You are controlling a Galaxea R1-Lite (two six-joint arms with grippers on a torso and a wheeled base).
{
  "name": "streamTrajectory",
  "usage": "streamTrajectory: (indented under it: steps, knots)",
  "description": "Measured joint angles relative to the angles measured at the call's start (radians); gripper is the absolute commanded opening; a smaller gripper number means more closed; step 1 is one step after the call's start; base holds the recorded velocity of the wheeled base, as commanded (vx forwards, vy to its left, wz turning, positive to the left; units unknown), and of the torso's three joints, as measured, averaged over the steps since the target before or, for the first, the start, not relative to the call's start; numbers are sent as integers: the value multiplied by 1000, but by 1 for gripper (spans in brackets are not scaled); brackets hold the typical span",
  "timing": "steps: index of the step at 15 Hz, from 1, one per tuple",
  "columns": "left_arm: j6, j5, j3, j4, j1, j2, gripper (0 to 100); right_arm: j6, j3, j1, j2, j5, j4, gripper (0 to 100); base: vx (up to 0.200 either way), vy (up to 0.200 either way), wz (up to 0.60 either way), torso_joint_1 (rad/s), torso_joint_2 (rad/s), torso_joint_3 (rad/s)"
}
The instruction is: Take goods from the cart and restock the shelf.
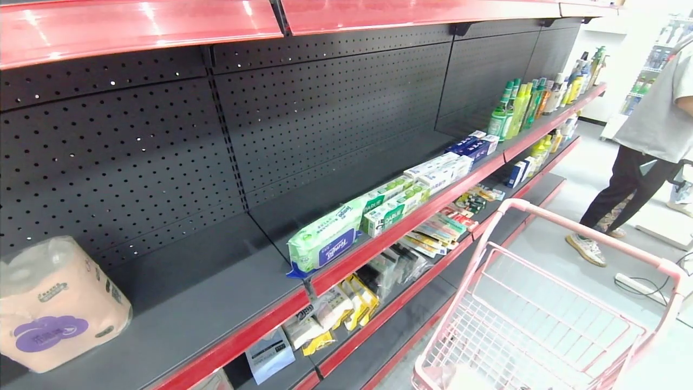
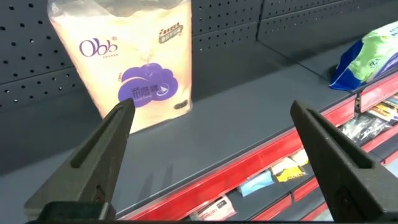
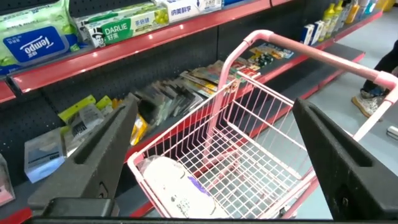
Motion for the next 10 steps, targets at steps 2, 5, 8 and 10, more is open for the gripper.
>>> streamTrajectory:
  steps: [2,5,8,10]
  knots:
    - [0,-1,0,0,1,0,100,0,0,0,0,1,0,100,0,0,-600,-2,5,5]
    - [0,-1,0,0,0,0,100,0,0,0,0,0,0,100,0,0,-600,-1,7,1]
    - [0,-1,0,1,0,0,100,0,0,0,0,0,0,100,0,0,-400,-3,3,2]
    - [0,-1,0,1,1,0,100,0,0,0,0,0,0,100,0,0,0,0,0,0]
